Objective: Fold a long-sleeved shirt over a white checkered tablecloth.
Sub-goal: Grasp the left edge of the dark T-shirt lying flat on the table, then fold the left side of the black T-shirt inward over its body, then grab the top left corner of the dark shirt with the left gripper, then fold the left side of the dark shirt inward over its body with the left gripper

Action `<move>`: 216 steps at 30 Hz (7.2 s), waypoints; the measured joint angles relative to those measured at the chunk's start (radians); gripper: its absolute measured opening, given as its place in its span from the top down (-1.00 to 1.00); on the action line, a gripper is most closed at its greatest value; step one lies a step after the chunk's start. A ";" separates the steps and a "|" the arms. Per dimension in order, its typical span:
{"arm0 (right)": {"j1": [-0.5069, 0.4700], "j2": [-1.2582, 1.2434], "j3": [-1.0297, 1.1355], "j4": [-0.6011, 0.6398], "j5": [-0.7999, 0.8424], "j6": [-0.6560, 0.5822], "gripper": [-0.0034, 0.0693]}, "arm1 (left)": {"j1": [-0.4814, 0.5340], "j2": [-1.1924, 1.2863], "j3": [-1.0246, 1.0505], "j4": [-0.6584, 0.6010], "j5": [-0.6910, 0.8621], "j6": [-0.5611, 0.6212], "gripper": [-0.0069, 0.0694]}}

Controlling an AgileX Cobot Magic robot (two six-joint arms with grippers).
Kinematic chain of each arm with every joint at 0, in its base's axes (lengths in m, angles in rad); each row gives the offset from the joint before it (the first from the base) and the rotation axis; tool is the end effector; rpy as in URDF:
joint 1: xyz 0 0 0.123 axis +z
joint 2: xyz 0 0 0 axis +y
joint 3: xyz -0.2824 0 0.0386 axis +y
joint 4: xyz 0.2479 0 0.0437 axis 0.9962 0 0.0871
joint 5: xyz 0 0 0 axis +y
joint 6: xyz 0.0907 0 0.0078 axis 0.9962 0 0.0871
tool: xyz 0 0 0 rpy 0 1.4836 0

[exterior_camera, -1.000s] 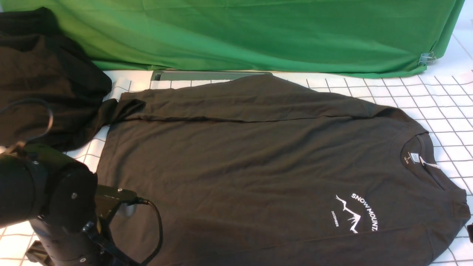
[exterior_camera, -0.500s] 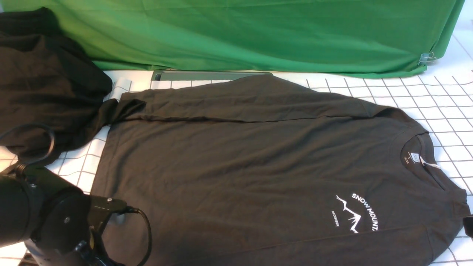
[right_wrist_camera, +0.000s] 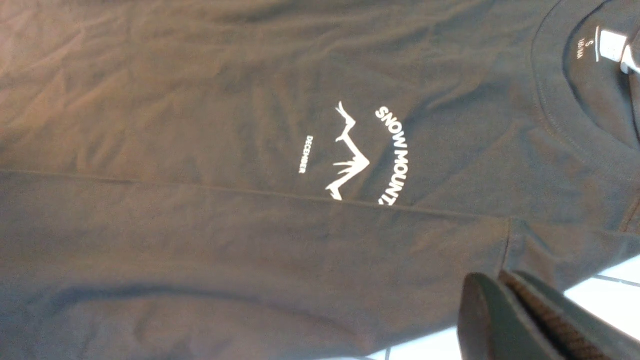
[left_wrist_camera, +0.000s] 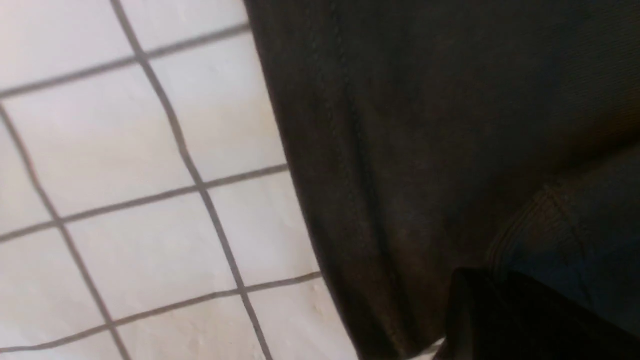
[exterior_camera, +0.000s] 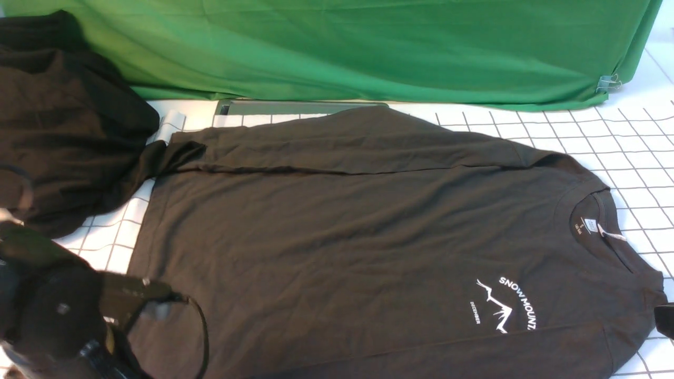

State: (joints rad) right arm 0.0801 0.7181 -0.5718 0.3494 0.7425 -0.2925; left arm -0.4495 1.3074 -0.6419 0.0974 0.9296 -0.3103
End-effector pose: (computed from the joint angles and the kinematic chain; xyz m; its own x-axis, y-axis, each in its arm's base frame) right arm 0.1257 0.0313 0.2832 -0.6867 -0.0846 -0.7220 -0.2643 0.9543 0.1395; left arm 0.1756 -0.0768 0.1964 -0.9772 0.1955 -0.0825 0.1911 0.9798 0.0591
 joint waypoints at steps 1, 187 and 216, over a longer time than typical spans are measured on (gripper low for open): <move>0.000 0.000 0.000 0.001 0.001 0.000 0.88 | 0.000 -0.035 -0.028 0.001 0.014 0.002 0.79; 0.606 0.575 -0.152 -0.339 -0.054 0.407 -0.02 | 0.196 0.495 -0.913 -0.144 0.282 0.141 0.83; 0.297 0.576 -0.335 -0.397 0.052 0.404 -0.02 | 0.172 0.461 -0.613 -0.097 0.277 0.154 0.21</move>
State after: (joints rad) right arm 0.3770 1.2941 -0.9064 -0.0478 0.7946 0.1120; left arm -0.2777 1.7687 -1.2548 0.0000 1.2070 -0.1559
